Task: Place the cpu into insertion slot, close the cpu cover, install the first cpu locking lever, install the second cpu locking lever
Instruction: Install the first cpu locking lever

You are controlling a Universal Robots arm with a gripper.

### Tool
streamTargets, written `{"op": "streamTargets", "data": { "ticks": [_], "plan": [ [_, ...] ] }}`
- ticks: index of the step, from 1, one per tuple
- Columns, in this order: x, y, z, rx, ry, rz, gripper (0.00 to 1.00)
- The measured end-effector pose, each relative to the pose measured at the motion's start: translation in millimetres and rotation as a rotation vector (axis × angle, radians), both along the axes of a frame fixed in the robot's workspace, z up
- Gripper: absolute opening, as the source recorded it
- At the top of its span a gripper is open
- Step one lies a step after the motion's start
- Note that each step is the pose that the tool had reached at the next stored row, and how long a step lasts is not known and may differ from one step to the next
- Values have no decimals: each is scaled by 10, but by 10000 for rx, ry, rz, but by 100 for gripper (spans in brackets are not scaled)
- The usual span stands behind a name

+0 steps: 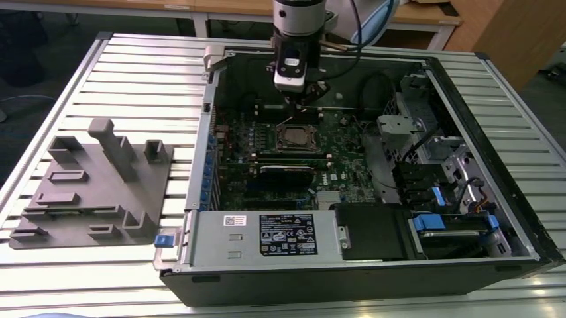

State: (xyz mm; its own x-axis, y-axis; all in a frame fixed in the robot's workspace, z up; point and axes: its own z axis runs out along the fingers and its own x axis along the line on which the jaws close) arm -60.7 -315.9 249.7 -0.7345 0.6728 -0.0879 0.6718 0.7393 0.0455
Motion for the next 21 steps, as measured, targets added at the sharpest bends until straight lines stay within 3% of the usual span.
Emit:
{"op": "streamTargets", "data": {
  "ticks": [9,21],
  "plan": [
    [-1,2,-9,3,1,203,11],
    [-1,2,-42,30,0,1974,11]
  ]
}}
